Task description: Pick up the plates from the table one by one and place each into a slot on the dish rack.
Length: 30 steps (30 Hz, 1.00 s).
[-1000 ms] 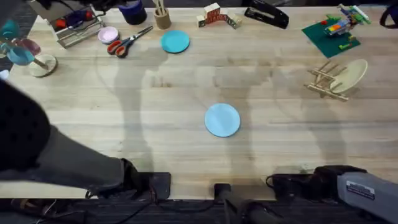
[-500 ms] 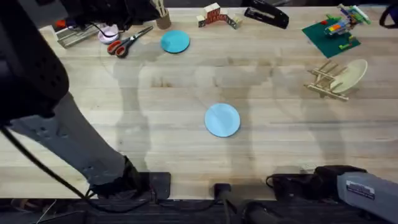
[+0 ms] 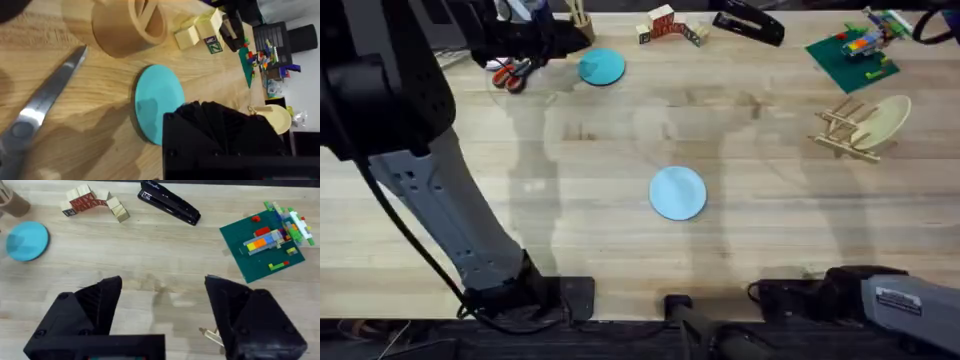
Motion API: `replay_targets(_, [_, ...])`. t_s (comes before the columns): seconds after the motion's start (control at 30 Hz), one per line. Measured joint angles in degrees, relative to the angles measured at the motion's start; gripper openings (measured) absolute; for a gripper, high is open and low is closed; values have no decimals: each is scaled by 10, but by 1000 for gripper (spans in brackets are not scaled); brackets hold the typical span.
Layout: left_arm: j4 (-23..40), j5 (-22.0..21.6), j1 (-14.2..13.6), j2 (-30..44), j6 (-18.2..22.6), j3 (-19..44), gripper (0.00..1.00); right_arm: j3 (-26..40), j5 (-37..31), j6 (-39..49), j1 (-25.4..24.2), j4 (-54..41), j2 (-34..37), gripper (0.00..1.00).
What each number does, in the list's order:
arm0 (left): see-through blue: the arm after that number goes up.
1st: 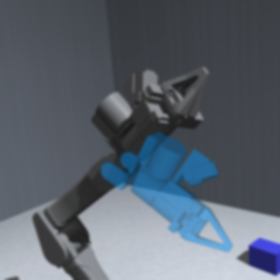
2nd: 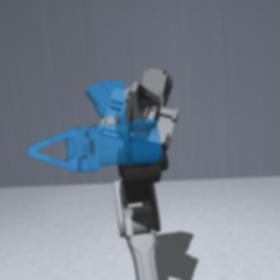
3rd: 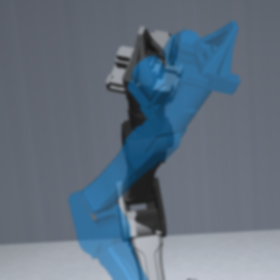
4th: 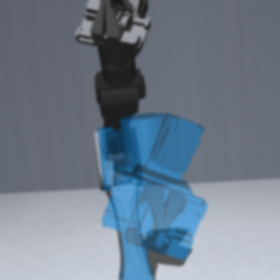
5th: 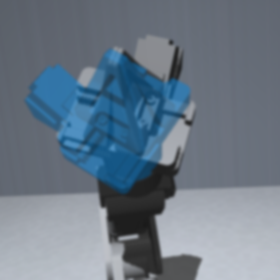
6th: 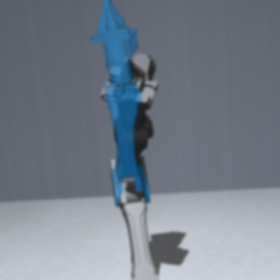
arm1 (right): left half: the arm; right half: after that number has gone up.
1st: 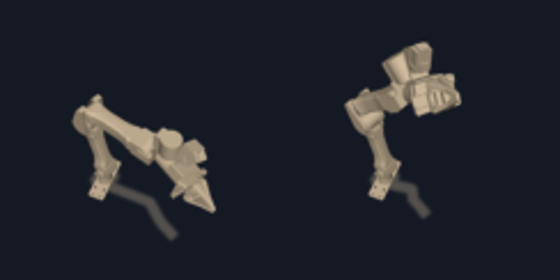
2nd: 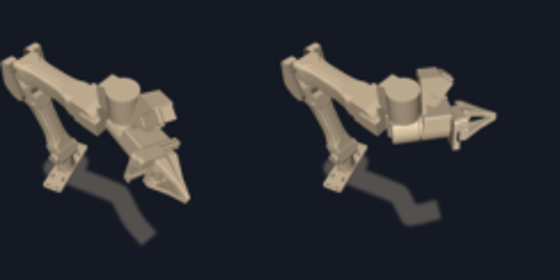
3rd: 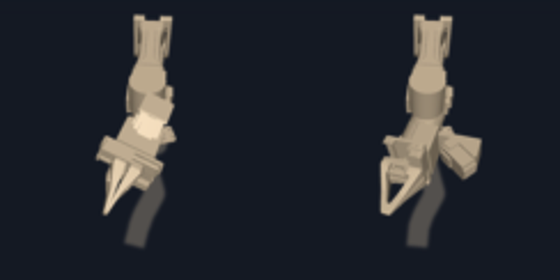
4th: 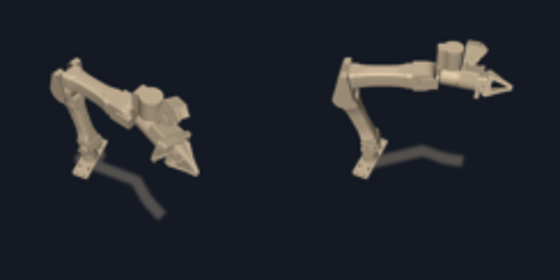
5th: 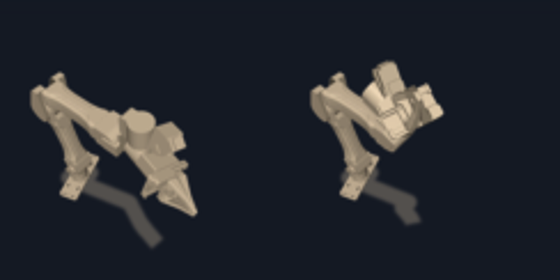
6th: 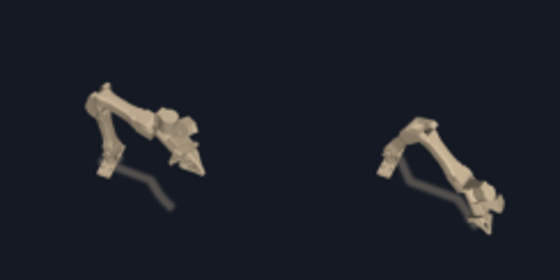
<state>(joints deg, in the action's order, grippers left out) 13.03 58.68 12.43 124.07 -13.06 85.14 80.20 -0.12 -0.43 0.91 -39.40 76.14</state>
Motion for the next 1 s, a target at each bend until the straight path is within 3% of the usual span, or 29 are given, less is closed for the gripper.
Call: replay_targets(1.0, [9,-9,-7,62,-50,1,38,0,0,0,0,0,0,996])
